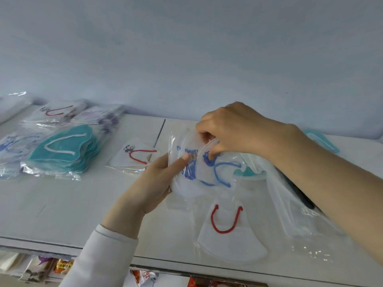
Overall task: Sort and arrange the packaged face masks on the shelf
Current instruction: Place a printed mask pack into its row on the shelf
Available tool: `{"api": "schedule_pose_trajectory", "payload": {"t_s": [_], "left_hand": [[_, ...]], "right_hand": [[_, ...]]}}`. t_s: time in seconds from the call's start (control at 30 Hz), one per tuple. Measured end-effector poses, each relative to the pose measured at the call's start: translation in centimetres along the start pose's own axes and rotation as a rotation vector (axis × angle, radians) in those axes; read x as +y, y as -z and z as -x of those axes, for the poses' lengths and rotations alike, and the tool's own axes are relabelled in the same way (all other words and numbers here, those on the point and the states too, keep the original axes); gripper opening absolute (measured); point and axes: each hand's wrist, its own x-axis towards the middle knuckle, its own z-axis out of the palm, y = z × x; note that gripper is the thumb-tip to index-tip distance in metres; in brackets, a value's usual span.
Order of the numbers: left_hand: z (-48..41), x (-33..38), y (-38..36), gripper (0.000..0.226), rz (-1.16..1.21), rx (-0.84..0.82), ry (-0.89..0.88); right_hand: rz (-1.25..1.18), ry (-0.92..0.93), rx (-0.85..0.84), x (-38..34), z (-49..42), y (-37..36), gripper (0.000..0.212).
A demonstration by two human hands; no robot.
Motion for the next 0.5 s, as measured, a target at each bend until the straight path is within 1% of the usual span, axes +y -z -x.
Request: {"api": "schedule_pose_trajectory", "payload": {"t_s": [0.07, 0.1, 0.13, 0.17, 0.2, 0.23, 0.27, 0.3, 0.33, 0.37, 0.4, 0.43, 0.47, 0.5], "left_hand": [[0.2, -0.4, 0.2, 0.029, -0.109, -0.004, -0.040], [0.2, -0.7, 0.5, 0.021, -0.140, 0.031, -0.058], [0.2, -0.9, 0.7, 0.013, -0.151, 0.087, -0.072], [0.2, -1.2, 1.0, 0.009, -0.134, 0.151, -0.090], [0.2, -1.4, 1.3, 0.009, -0.075, 0.208, -0.102], [0.2, -1.6, 1.5, 0.008, 0.024, 0.251, -0.120], [0.3, -1.5, 1.5, 0.011, 0.128, 0.281, -0.142], [0.4, -1.6, 1.7, 0.015, 0.202, 0.292, -0.167], [0.5, -1.6, 1.7, 0.016, 0.249, 0.294, -0.178], [0.5, -1.9, 1.8, 0.015, 0.252, 0.271, -0.180], [0.4, -2.1, 1.8, 0.014, 0.234, 0.237, -0.178], [0.2, -2.5, 1.7, 0.014, 0.160, 0.206, -0.185], [0.0, -2.7, 1.5, 0.016, 0.051, 0.179, -0.199], [-0.2, -2.9, 1.4, 0.025, -0.055, 0.163, -0.226]], "right_hand": [[0.013, 0.035, 0.077, -0.3, -0.6, -0.3, 0.049], [-0.031, 0.058, 0.151, -0.3, -0.6, -0.7, 0.057], [-0.096, 0.075, 0.268, -0.1, -0.7, -1.3, 0.066], [-0.174, 0.047, 0.410, 0.0, -0.7, -2.3, 0.076], [-0.309, -0.046, 0.560, 0.1, -0.5, -3.2, 0.084], [-0.527, -0.185, 0.675, 0.1, 0.0, -4.2, 0.087], [-0.817, -0.362, 0.715, -0.5, 0.7, -4.9, 0.085], [-1.152, -0.537, 0.643, -1.5, 1.4, -5.4, 0.078], [-1.436, -0.662, 0.504, -2.6, 1.9, -6.3, 0.067], [-1.607, -0.718, 0.376, -3.6, 2.2, -7.1, 0.053], [-1.620, -0.706, 0.305, -4.4, 2.4, -7.8, 0.038], [-1.555, -0.711, 0.299, -5.0, 2.5, -8.4, 0.027], [-1.535, -0.719, 0.340, -5.4, 2.6, -8.9, 0.024], [-1.558, -0.709, 0.392, -5.5, 2.7, -9.1, 0.027]]}}
